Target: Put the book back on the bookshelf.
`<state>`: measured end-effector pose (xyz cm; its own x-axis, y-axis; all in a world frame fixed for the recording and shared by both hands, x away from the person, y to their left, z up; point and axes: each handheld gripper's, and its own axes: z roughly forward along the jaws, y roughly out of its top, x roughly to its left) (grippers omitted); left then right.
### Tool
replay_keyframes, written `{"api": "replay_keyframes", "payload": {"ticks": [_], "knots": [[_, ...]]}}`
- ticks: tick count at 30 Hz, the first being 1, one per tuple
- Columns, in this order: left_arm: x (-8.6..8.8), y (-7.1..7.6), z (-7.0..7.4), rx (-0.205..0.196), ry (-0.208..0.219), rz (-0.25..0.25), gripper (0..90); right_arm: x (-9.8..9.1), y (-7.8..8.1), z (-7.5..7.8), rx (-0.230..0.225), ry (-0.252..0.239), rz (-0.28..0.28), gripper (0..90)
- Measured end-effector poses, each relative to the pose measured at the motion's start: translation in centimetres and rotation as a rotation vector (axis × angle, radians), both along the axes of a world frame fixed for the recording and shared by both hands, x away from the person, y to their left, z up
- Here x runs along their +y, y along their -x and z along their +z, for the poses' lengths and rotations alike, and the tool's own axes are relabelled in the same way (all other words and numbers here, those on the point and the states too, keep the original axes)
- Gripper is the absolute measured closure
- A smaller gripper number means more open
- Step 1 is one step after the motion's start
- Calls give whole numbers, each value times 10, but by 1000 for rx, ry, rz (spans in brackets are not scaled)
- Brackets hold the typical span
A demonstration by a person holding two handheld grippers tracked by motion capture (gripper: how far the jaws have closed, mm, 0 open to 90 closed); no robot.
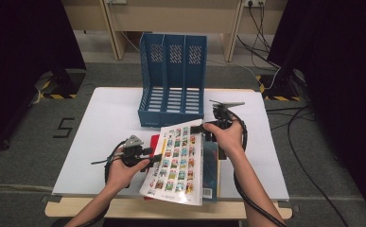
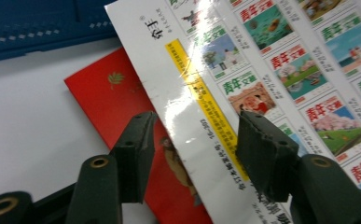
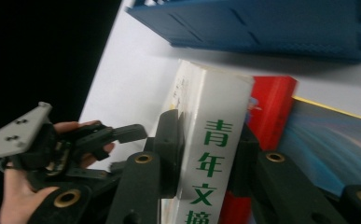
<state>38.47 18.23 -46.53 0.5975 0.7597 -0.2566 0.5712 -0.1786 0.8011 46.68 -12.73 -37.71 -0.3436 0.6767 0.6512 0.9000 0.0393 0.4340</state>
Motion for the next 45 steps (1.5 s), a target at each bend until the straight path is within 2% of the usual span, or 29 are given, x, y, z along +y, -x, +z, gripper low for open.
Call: {"api": "replay_keyframes", "payload": {"ticks": [1,2,3,9,14,24,27,32,41,45], "knots": [[3,1,2,-5,9,10,435,4,0,3,-7,-7,3,731],[7,-1,4,-41,7,5,426,8,0,7,-11,-7,7,734],[10,3,8,-23,18,30,418,11,0,9,-18,-3,9,736],[27,7,28,-91,53,75,390,30,-1,27,-68,21,17,741],[33,11,42,-124,79,85,383,46,-3,39,-117,41,32,741],[31,16,56,-151,92,68,364,77,-6,53,-202,41,49,741],[30,17,58,-186,60,69,329,85,-8,56,-225,31,48,741],[30,20,61,-195,60,63,295,99,-10,59,-260,25,59,740],[25,24,71,-212,81,47,295,124,-14,66,-296,21,82,740],[23,25,77,-211,97,52,294,132,-15,71,-332,22,76,740]]}}
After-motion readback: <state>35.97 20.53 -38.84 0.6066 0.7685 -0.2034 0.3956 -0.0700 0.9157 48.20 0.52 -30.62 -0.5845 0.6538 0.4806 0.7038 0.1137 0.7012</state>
